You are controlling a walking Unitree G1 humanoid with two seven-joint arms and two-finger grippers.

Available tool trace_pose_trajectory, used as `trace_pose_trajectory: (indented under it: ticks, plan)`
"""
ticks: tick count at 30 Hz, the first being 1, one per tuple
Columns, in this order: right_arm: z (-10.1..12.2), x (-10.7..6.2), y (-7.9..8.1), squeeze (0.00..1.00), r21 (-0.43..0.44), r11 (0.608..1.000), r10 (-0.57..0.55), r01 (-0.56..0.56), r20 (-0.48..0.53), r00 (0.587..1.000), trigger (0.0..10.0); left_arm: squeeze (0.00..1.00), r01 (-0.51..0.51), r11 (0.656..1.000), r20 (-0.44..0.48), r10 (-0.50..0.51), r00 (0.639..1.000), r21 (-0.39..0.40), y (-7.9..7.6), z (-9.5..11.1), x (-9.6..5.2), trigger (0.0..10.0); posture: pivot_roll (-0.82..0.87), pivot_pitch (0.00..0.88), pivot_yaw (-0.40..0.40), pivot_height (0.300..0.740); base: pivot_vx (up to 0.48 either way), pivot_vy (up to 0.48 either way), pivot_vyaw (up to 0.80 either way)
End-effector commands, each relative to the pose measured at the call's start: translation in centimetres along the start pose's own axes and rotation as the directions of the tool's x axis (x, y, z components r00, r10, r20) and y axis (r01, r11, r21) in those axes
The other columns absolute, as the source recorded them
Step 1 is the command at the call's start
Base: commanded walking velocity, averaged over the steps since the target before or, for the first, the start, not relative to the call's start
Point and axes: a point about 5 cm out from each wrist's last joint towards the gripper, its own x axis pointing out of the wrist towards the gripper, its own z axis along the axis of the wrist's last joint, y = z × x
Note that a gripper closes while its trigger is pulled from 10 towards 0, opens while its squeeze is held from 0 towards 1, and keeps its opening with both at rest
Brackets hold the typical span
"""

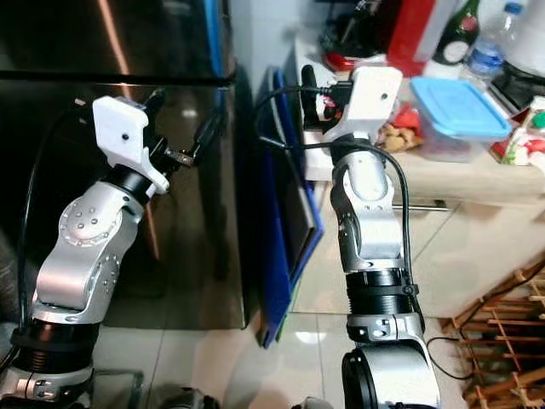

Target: Restocking fridge

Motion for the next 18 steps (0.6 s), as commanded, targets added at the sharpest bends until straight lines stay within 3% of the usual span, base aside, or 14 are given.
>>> trace_pose_trajectory:
  ticks: [1, 5, 18]
  plan:
    - [0.0, 0.1, -0.8, 0.05, -0.022, 0.999, -0.035, 0.035, -0.010, 0.999, 10.0, 0.00, 0.033, 0.999, 0.003, -0.033, 0.999, -0.007, -0.6, 0.4, 0.1, 10.0, -0.04, 0.046, 0.022, 0.740, 0.000, 0.000, 0.00]
    - [-0.1, -0.9, -0.9, 0.05, -0.050, 0.998, -0.035, 0.035, -0.010, 0.999, 10.0, 0.00, 0.043, 0.996, -0.005, -0.043, 0.999, -0.081, -1.0, 0.1, -0.6, 10.0, -0.04, 0.048, 0.022, 0.740, 0.232, 0.000, 0.00]
    - [-0.5, -0.8, -1.0, 0.05, -0.056, 0.998, -0.034, 0.033, -0.021, 0.999, 10.0, 0.00, 0.044, 0.994, -0.009, -0.045, 0.999, -0.102, -1.0, -0.1, -0.5, 10.0, -0.06, 0.033, 0.025, 0.740, 0.467, 0.000, 0.00]
